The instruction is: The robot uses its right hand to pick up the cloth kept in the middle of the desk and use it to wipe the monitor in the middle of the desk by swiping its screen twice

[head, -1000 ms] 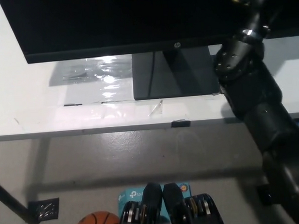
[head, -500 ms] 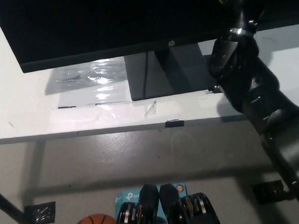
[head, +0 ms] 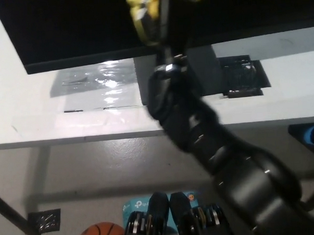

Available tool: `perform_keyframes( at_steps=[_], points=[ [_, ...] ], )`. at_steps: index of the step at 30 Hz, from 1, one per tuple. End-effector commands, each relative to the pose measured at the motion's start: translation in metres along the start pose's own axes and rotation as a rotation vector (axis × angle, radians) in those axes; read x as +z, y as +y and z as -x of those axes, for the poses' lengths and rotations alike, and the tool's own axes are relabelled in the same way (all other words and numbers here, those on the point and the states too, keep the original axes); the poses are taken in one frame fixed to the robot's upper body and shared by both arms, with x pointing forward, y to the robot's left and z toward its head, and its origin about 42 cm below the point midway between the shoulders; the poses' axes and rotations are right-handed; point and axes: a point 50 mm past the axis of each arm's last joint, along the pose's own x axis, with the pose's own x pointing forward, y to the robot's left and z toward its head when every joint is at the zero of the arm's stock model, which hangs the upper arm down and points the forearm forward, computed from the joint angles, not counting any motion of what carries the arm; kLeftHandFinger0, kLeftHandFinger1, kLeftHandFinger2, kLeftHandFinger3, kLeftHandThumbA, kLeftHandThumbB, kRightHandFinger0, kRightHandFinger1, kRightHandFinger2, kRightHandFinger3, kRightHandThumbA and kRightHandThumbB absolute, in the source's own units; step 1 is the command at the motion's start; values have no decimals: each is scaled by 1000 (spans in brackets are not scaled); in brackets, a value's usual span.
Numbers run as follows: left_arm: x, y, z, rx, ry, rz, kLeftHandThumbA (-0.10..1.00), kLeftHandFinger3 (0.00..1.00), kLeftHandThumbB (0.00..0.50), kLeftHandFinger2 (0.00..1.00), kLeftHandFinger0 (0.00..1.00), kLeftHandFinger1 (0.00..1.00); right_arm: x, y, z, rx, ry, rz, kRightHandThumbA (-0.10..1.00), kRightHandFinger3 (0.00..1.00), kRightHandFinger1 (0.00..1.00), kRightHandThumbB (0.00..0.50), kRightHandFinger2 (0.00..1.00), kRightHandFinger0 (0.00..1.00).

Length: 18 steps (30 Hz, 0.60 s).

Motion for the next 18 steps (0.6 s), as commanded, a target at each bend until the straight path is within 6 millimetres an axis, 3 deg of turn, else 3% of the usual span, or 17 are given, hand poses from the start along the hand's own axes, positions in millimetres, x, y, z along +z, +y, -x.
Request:
perform_keyframes(
  at_steps=[1,3,7,9,11,15,18],
  points=[
    [5,3,3,-20,-17,-44,171,1000,135,837,711,707,53,4,-18,13,-108,-42,-100,90,0,130,222,0],
    [6,1,4,-24,-23,-40,170,1000,137,841,711,709,60,9,-12,33,-131,-20,-100,86,0,132,248,0],
    [5,1,5,-26,-27,-18,157,1000,141,822,705,700,55,10,-10,62,-156,-40,-100,90,0,129,173,0],
    [3,1,6,-24,-27,-21,171,1000,146,808,686,681,48,7,-12,63,-158,-29,-100,88,0,118,186,0],
    [1,2,7,-23,-37,-8,157,997,148,802,686,682,36,1,-20,56,-168,21,-100,161,0,137,200,0],
    [-6,0,7,-21,-22,10,111,991,141,766,670,663,16,-11,-32,45,-198,96,-100,85,0,92,311,0],
    [-8,-3,7,-24,-18,10,109,977,141,763,673,660,3,-20,-38,28,-212,103,-100,72,0,83,272,0]
  ],
)
